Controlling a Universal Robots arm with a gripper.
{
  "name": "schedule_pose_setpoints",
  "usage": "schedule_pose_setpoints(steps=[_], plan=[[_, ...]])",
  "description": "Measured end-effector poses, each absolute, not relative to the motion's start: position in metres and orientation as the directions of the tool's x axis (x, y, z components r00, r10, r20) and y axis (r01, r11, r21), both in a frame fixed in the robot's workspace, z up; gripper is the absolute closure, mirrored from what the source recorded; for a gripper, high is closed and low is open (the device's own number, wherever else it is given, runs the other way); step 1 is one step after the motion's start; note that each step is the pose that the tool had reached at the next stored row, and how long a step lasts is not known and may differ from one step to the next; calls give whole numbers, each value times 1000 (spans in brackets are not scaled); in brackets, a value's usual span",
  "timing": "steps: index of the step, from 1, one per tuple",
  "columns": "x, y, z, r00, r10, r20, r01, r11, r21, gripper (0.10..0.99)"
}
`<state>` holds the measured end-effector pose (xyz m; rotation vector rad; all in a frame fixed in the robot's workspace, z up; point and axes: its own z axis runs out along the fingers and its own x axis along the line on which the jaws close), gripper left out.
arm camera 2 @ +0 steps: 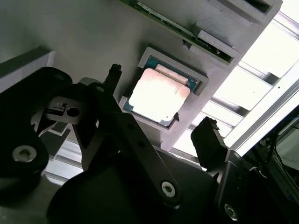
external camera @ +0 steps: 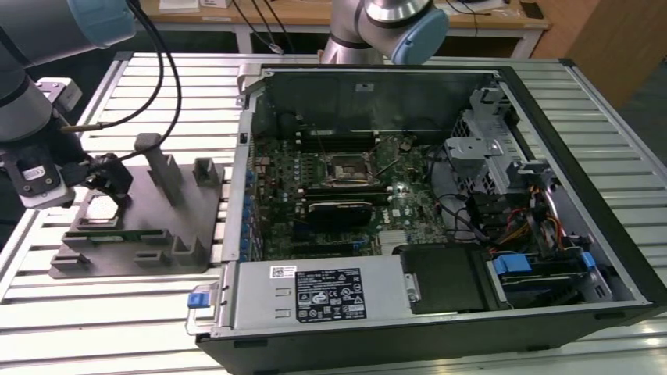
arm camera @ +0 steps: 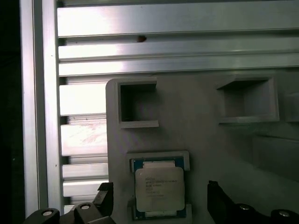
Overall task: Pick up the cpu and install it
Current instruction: 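Pick up the cpu and move it towards the insertion slot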
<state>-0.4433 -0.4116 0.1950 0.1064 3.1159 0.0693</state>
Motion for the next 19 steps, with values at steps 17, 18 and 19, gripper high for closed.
schedule_pose_setpoints(steps=[17, 18, 19], plan=[[-441, -412, 178, -1000, 15, -17, 15, 999, 44, 204], [-441, -412, 178, -1000, 13, -17, 12, 999, 44, 204], [-441, -412, 178, -1000, 12, -17, 11, 999, 44, 204]])
